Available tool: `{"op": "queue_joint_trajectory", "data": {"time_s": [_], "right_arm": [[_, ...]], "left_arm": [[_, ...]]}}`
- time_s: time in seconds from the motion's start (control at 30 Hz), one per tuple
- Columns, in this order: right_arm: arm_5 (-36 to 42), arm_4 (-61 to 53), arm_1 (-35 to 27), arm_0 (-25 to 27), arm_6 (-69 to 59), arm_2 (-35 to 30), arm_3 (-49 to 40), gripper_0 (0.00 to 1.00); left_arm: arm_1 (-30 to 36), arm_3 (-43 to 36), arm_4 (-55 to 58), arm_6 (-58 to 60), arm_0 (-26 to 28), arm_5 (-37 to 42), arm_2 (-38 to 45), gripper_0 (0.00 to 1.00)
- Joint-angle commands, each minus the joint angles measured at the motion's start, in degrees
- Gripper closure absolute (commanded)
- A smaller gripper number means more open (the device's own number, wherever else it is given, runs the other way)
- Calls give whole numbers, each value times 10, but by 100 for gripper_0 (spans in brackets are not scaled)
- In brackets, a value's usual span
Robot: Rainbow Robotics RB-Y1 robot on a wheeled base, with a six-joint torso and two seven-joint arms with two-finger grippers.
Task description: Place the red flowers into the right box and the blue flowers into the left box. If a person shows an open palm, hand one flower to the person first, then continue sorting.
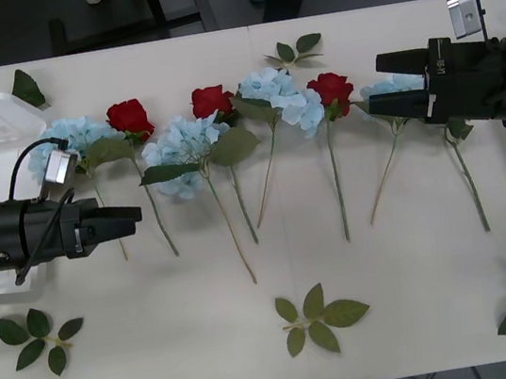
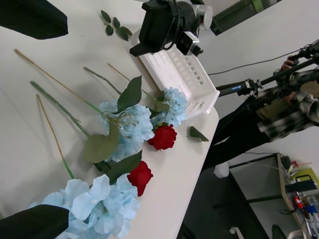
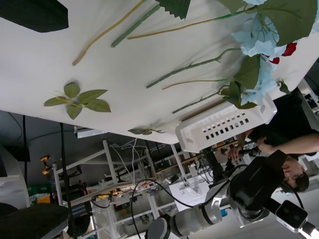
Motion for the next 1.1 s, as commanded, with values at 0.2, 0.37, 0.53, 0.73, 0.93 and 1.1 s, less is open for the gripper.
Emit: {"op": "queue_joint_trajectory", "data": {"time_s": [0.2,0.37,0.53,0.73,0.93,1.1], "right_arm": [[2,1,-16,16,4,9,1,3],[-4,0,-29,5,4,-5,1,3],[-45,20,-77,-3,-28,-10,1,3],[-95,154,-125,-2,-198,-3,5,3],[-44,319,-125,-1,-393,-2,9,3],[-6,408,-124,11,-517,-2,9,3]], "left_arm": [[2,15,22,3,19,1,-38,0],[59,-6,22,3,-19,1,-60,0],[148,-56,22,3,-88,-28,-124,0],[255,-182,-3,3,-227,-160,-249,0],[250,-238,-133,242,-366,-262,-353,0],[199,-241,-378,572,-430,-271,-369,0]]}}
